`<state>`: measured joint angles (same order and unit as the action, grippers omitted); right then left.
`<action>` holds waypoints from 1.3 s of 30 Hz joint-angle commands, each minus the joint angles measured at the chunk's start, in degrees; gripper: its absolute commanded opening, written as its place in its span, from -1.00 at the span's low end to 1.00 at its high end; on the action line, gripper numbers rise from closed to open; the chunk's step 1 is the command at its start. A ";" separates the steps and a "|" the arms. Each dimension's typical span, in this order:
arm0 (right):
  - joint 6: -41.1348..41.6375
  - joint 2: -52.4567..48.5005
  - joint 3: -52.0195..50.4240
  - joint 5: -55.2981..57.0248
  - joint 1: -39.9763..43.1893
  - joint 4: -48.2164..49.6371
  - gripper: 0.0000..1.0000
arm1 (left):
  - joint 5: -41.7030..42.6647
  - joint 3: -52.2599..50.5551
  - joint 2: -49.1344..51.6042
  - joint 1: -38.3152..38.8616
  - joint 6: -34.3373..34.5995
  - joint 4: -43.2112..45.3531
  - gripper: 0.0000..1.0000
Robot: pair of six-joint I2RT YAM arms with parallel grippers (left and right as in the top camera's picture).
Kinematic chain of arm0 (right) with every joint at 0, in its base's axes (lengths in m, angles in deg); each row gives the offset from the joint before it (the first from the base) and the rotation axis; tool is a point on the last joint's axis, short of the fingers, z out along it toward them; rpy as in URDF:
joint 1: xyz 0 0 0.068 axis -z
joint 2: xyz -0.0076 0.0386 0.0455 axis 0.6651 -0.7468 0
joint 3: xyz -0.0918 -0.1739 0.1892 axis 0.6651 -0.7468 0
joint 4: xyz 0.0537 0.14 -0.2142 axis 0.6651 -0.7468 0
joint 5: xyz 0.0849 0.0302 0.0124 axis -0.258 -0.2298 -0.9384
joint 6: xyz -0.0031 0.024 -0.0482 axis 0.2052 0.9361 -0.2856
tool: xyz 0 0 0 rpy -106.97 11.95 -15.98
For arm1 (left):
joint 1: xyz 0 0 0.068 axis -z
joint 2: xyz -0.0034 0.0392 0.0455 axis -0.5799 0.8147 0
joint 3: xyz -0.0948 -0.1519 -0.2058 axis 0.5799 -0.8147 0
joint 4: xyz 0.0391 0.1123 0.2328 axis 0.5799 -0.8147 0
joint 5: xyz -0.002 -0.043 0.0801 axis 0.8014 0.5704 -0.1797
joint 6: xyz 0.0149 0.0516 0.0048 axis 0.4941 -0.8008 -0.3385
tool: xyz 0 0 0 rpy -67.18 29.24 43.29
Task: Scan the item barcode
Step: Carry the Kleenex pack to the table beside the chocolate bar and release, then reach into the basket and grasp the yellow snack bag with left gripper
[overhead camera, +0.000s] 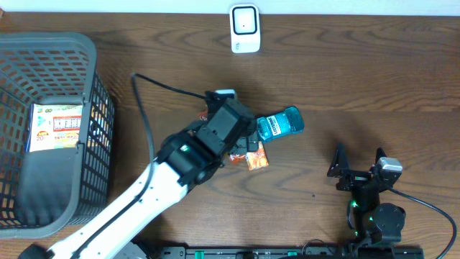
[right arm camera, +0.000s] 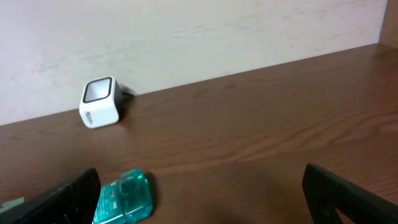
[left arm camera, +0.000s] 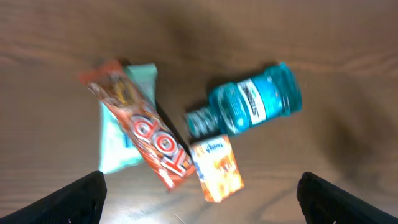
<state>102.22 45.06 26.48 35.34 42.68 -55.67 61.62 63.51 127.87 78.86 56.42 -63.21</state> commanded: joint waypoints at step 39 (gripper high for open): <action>0.07 0.33 -0.04 0.26 0.09 -0.15 0.99 | 12.50 15.43 24.28 -77.81 12.22 -15.23 0.96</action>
<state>102.22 45.06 26.48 35.32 42.68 -55.67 73.40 78.72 147.84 1.25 66.00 -78.66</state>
